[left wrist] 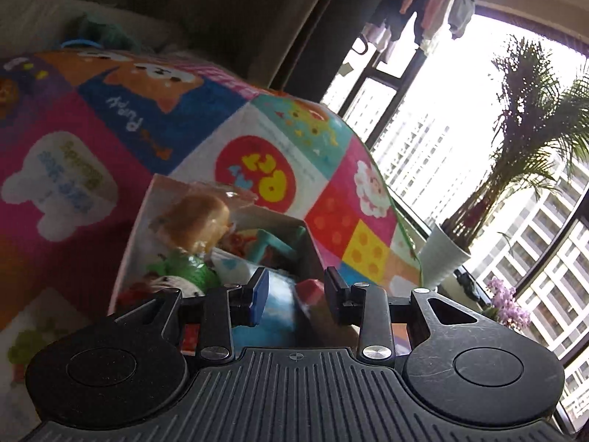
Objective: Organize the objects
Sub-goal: 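Lower the biscuit pack into the pink box with the left gripper and release, then drop the pink pig toy into the pink box with the right gripper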
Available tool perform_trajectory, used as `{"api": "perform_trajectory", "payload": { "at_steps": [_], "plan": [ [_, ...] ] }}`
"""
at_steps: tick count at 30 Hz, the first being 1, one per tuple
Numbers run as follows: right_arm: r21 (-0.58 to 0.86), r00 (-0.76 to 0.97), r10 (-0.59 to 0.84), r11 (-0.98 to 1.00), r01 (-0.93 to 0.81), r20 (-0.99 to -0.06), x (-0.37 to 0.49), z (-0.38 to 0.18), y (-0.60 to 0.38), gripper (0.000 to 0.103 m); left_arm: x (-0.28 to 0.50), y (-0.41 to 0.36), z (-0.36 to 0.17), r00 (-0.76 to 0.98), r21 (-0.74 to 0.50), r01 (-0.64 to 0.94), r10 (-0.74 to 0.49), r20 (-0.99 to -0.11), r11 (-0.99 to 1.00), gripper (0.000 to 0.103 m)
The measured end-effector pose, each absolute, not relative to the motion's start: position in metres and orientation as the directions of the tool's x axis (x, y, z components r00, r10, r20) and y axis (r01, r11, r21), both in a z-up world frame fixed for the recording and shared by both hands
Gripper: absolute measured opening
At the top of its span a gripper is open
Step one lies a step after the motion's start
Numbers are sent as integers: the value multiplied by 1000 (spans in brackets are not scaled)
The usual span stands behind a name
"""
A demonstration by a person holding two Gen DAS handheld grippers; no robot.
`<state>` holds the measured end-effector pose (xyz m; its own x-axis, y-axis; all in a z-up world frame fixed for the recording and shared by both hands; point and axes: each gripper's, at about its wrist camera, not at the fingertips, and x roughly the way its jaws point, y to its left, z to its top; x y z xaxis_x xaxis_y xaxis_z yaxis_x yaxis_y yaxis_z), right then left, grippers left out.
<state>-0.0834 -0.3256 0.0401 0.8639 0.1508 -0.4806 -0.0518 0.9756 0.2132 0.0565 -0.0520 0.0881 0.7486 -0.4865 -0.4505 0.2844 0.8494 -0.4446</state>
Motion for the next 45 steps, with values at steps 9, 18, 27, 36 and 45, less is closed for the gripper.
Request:
{"api": "perform_trajectory", "payload": {
  "at_steps": [9,18,27,36,45],
  "plan": [
    [169,889,128,984,-58,-439,-64,71,-309,49,30,-94,87,709,-269,484,-553,-438,833,34],
    [138,874,84,990,-20,-478,-68,61,-321,49,90,-143,48,619,-156,493,-471,-628,856,25],
    [138,881,123,988,-66,-456,-59,80,-314,49,41,-39,83,688,-319,448,-549,-474,836,25],
    [255,802,295,949,-184,-519,98,130,-251,65,49,43,67,773,-375,197,-379,-509,906,24],
    [134,805,187,982,-134,-563,99,111,-270,65,77,56,71,757,-391,228,-415,-504,891,24]
  ]
}}
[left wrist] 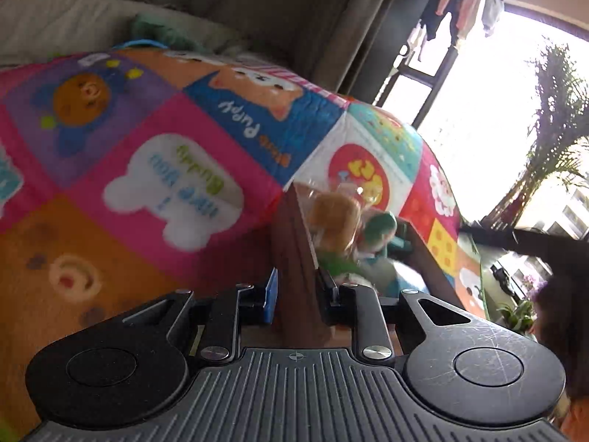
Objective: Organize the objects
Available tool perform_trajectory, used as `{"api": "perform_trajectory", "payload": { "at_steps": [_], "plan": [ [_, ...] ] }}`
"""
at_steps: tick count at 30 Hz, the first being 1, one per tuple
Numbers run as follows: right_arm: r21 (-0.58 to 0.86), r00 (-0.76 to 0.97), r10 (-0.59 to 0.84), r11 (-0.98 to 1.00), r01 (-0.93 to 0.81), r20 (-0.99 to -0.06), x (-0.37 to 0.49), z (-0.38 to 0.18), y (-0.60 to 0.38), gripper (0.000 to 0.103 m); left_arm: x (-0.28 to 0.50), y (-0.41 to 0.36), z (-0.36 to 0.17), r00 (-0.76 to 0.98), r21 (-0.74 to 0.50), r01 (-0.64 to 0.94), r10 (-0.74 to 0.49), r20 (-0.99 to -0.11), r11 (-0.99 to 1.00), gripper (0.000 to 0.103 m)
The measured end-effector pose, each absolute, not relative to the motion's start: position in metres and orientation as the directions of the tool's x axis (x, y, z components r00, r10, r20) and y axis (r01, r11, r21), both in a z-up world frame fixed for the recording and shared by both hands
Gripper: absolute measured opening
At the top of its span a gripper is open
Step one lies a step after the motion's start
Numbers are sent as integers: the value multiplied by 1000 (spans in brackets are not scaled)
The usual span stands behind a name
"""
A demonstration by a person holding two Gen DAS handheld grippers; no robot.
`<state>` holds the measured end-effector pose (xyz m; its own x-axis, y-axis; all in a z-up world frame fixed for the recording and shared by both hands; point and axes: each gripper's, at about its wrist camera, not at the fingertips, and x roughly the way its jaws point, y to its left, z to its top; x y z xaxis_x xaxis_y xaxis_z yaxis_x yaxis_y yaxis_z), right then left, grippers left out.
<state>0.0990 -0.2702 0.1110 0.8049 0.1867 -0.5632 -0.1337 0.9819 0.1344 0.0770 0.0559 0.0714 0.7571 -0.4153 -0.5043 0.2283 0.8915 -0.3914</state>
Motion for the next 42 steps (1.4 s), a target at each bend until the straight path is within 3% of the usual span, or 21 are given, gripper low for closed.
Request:
{"api": "perform_trajectory", "payload": {
  "at_steps": [6,9,13,21,24,33,39,42],
  "plan": [
    [90,744,235,969,-230,-625,42,78,-289,65,138,14,65,695,-307,216,-367,-619,927,25],
    [33,728,215,966,-256,-652,31,56,-283,65,159,0,51,666,-235,158,-279,-692,959,45],
    [58,697,254,955,-291,-671,35,37,-272,54,149,10,46,669,-206,128,-238,-704,970,73],
    [109,695,324,936,-335,-642,58,35,-231,57,133,73,42,712,-189,46,-164,-683,981,101],
    [104,699,326,934,-341,-636,67,35,-214,57,140,95,37,710,-261,15,-194,-677,965,101],
    [46,727,274,947,-317,-629,68,32,-195,59,132,102,35,756,-291,9,-197,-625,957,102],
    [121,745,212,977,-175,-632,42,29,-203,87,63,98,64,836,-239,21,-148,-528,971,101],
    [140,731,187,982,-125,-656,18,20,-200,87,12,81,63,823,-208,74,-177,-539,975,101]
  ]
}}
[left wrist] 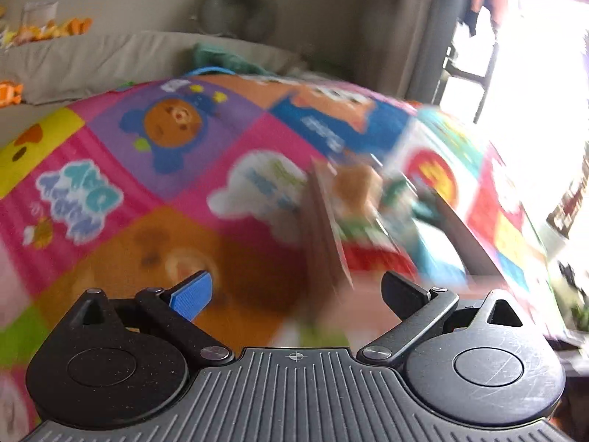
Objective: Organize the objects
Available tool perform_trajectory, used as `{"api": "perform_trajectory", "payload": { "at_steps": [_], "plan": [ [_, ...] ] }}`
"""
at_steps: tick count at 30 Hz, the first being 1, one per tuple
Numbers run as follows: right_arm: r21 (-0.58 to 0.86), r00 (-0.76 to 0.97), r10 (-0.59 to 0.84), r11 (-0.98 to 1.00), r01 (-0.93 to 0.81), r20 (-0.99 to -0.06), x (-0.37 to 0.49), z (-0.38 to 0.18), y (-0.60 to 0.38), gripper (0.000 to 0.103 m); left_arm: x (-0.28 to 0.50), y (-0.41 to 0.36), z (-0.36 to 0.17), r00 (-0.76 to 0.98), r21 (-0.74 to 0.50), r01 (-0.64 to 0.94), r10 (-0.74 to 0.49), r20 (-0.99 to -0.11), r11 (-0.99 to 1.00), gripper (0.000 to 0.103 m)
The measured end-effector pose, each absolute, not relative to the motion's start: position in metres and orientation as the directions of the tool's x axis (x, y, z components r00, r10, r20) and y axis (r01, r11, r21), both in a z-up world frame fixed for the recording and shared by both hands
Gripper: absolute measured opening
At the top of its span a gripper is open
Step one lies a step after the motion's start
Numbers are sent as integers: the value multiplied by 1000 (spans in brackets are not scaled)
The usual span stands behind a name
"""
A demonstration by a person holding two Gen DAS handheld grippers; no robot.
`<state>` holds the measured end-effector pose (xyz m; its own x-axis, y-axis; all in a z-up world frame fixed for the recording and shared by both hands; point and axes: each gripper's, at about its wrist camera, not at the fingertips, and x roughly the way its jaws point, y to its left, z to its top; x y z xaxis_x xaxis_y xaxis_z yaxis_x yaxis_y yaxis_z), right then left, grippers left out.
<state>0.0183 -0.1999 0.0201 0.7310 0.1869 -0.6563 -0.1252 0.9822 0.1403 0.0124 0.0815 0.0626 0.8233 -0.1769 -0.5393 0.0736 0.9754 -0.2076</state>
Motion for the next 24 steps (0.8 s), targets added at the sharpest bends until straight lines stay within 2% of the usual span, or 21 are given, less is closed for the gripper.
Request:
{"api": "perform_trajectory", "payload": {
  "at_steps": [2,4,7,10,14,17,21,24],
  "plan": [
    [125,726,174,985,-121,-665,0,14,-193,91,-16,65,52,805,-168,98,-177,-567,981,101],
    [89,728,158,987,-133,-668,-13,7,-188,103,-31,49,38,784,-143,111,-175,-596,984,101],
    [25,714,115,990,-136,-690,-10,4,-182,103,-29,28,18,757,-69,108,-127,-640,992,101],
    [9,709,115,988,-151,-695,-1,4,-183,103,-21,14,13,768,35,89,-46,-639,995,102],
    [10,726,106,991,-135,-680,5,1,-184,103,-11,14,13,761,11,11,-1,-649,1000,102],
    [8,757,91,994,-113,-647,6,-2,-183,103,-8,4,11,775,58,-19,51,-630,998,102],
    [2,763,86,994,-110,-641,11,-3,-181,103,-3,10,9,767,10,-11,15,-641,1000,102],
    [4,763,89,994,-112,-640,12,-3,-181,103,-2,8,9,768,22,-12,23,-641,1000,103]
  ]
}}
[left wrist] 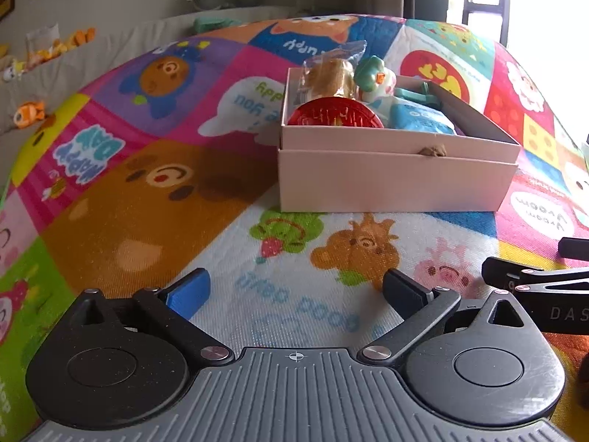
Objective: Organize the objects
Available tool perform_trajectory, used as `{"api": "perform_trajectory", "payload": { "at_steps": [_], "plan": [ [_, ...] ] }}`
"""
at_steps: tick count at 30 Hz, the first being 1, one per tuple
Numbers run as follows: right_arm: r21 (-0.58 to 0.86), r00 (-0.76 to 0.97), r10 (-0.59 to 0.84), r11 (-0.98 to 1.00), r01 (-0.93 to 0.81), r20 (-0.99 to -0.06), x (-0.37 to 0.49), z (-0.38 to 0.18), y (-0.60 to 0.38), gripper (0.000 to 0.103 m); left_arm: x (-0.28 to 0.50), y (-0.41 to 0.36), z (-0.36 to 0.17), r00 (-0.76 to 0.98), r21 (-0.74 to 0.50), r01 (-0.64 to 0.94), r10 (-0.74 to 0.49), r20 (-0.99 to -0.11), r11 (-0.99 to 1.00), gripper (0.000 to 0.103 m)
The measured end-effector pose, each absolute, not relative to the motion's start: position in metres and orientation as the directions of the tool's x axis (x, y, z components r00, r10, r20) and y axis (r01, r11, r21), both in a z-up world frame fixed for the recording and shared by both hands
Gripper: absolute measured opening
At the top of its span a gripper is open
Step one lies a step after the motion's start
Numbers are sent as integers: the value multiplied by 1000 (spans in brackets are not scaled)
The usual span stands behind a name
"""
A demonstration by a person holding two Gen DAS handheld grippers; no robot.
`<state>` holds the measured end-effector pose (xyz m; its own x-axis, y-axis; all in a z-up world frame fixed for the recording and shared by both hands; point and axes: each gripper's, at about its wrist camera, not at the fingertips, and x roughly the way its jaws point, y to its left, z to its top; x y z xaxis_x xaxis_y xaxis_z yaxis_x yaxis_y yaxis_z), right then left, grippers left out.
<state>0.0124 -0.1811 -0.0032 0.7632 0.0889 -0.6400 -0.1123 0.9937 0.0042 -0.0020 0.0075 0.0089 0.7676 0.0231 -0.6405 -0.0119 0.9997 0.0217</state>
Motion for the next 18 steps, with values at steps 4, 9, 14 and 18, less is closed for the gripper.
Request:
{"api": "perform_trajectory", "payload": {
  "at_steps": [4,9,14,18],
  "plan": [
    [8,763,91,994,-111,-640,14,-3,-181,103,-2,7,9,768,23,-12,24,-640,1000,103],
    [4,763,88,994,-112,-640,13,-3,-180,103,-2,7,9,768,26,-12,25,-640,1000,102],
    [5,763,89,994,-112,-640,13,-4,-181,103,-1,6,9,767,21,-12,22,-641,1000,102],
    [5,763,89,994,-112,-640,13,-4,-181,103,-1,6,9,767,18,-12,21,-641,1000,102]
  ]
}}
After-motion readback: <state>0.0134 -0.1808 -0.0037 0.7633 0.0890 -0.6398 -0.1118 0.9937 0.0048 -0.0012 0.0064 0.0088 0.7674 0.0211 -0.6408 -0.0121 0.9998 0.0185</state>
